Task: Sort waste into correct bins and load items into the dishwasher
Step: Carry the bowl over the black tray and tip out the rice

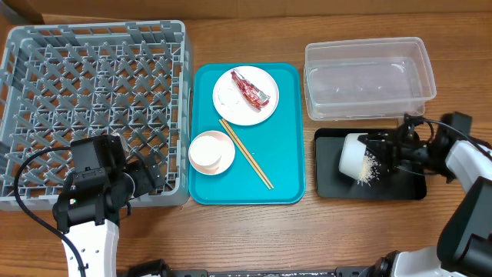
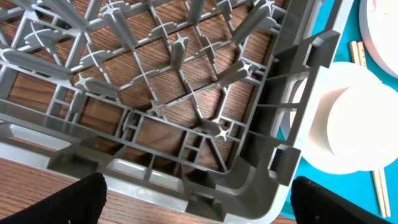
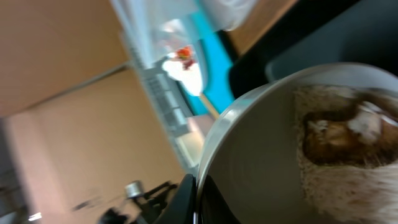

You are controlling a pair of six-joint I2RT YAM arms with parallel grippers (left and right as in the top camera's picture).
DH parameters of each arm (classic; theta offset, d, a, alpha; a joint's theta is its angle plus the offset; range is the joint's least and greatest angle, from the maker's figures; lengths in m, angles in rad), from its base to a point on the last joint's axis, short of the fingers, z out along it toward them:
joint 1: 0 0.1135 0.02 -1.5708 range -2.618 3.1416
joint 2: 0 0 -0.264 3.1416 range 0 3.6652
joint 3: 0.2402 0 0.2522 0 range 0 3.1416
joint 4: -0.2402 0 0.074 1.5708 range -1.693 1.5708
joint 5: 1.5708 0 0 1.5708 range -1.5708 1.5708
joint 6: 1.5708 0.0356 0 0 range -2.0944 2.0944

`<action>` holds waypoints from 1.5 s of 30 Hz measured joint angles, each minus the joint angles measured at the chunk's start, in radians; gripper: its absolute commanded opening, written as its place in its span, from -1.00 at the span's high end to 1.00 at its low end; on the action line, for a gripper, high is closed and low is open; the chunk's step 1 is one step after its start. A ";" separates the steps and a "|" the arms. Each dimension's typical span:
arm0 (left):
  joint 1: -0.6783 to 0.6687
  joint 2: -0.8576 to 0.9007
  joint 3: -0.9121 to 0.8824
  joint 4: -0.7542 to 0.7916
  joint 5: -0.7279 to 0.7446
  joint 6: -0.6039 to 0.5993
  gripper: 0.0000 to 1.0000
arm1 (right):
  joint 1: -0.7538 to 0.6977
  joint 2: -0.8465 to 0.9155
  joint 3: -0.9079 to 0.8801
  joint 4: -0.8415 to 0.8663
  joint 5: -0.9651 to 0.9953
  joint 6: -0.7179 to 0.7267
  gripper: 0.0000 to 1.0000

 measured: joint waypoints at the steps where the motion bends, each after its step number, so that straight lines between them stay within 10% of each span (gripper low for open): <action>1: 0.000 0.000 0.000 0.000 0.000 0.000 -0.91 | -0.013 0.000 -0.003 0.001 -0.031 0.000 0.92; 27: 0.000 0.000 0.000 0.000 0.000 0.000 -0.91 | -0.085 0.000 -0.003 -0.005 -0.343 0.245 0.92; 45: 0.000 0.000 0.000 0.003 0.000 0.000 -0.91 | -0.058 -0.007 -0.007 0.111 -0.319 0.038 0.92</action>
